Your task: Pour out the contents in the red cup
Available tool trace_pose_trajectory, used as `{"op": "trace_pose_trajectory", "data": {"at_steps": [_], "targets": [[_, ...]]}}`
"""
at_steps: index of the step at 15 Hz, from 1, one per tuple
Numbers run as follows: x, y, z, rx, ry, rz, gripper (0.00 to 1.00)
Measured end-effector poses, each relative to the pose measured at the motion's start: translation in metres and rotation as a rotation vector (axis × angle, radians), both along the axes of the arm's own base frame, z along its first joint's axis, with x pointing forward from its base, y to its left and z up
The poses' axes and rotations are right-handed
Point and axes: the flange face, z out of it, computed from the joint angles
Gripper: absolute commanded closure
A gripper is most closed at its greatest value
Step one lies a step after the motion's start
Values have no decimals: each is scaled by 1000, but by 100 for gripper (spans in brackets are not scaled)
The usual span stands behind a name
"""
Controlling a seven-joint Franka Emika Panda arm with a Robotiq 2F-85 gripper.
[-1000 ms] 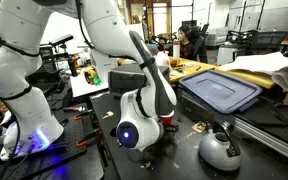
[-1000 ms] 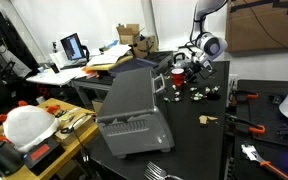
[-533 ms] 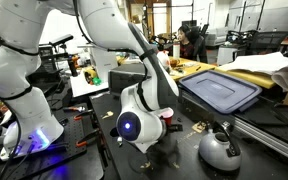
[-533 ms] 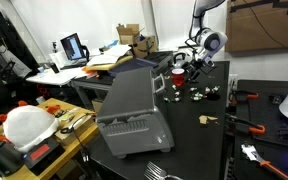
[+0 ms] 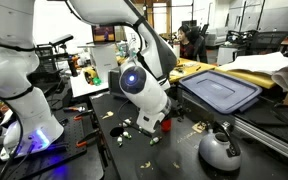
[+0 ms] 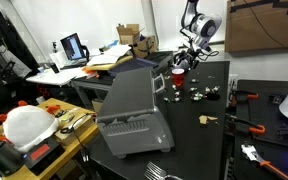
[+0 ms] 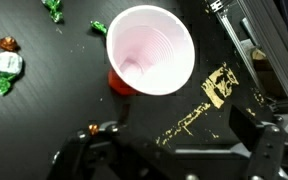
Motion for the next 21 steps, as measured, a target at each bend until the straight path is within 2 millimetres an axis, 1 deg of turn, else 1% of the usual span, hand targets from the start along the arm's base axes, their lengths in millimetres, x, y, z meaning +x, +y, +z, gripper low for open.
{"op": "trace_pose_trajectory", "data": {"at_steps": [2, 5, 7, 9, 11, 13, 18, 21], "targets": [[-2, 0, 26, -94, 39, 14, 0], [-4, 8, 64, -241, 106, 24, 0], [-6, 17, 81, -318, 144, 37, 0], [-8, 29, 90, -370, 178, 63, 0], [-9, 40, 93, -406, 207, 110, 0], [-5, 54, 94, -440, 234, 188, 0], [27, 97, 102, -556, 274, 394, 0], [44, 115, 115, -630, 279, 469, 0]]}}
